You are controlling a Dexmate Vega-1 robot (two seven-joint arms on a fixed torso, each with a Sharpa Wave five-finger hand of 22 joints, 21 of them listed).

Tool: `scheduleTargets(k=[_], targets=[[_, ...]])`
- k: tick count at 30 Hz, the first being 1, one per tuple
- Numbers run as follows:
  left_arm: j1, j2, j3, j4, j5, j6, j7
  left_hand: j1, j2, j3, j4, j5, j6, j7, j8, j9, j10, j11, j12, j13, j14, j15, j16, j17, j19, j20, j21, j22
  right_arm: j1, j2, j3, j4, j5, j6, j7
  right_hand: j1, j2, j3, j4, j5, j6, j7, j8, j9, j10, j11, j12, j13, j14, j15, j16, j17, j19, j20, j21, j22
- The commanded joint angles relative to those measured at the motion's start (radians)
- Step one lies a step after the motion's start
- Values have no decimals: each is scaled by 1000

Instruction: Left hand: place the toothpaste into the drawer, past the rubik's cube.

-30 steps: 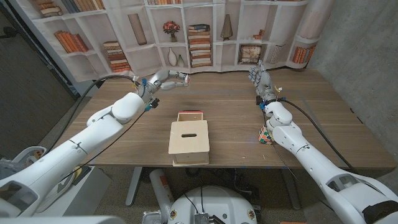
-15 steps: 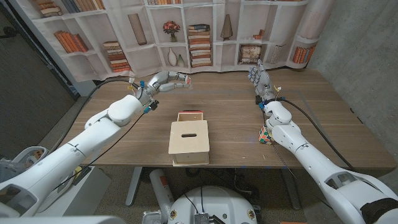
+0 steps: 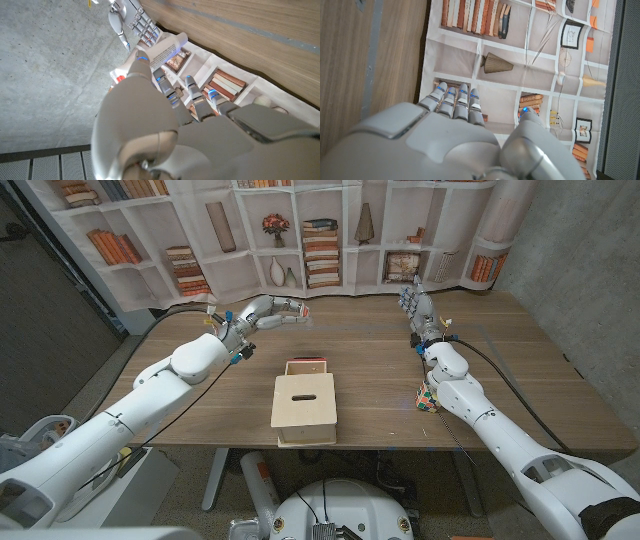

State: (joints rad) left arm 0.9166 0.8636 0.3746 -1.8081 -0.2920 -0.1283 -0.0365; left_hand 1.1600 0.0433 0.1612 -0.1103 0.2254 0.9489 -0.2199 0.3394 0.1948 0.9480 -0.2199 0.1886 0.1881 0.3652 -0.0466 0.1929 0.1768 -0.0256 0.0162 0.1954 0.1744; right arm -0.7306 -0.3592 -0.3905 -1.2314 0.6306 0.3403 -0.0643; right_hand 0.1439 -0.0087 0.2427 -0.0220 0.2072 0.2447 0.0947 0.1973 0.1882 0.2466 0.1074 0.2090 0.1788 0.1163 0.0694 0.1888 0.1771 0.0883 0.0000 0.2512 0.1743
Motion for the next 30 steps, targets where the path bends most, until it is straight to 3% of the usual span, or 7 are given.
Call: scheduleTargets(k=[1,18,30], targets=[[38,23,-13,-54,-22,17,-3,5,2,-3,1,-1,7,1,-7,-2,8,0,1,3,3,-122,-2,3,-2,13,2,4,-4,-2,-1,-7,-4,-7,-9,12,1,-1,-6,-2,8,2,0,2,6,0,4,6,9,-3,-3,3,11,1,-3,6],[85,29,-37,-67,-110,-4,-36,1,2,-5,4,-4,16,3,-12,-7,8,0,1,3,4,-113,-1,4,-8,22,0,4,-4,0,-3,-7,-10,-11,-20,12,3,-2,-8,-2,8,2,0,2,6,2,4,6,9,-3,-3,3,12,2,-8,6],[101,65,-33,-136,-69,61,-8,-1,5,-5,6,-6,19,2,-17,-10,7,1,0,3,6,-106,0,4,-9,31,1,5,9,4,-7,9,-12,-7,-12,11,3,-3,-8,-3,9,2,0,2,7,2,4,6,9,-2,-3,3,13,2,-12,6]])
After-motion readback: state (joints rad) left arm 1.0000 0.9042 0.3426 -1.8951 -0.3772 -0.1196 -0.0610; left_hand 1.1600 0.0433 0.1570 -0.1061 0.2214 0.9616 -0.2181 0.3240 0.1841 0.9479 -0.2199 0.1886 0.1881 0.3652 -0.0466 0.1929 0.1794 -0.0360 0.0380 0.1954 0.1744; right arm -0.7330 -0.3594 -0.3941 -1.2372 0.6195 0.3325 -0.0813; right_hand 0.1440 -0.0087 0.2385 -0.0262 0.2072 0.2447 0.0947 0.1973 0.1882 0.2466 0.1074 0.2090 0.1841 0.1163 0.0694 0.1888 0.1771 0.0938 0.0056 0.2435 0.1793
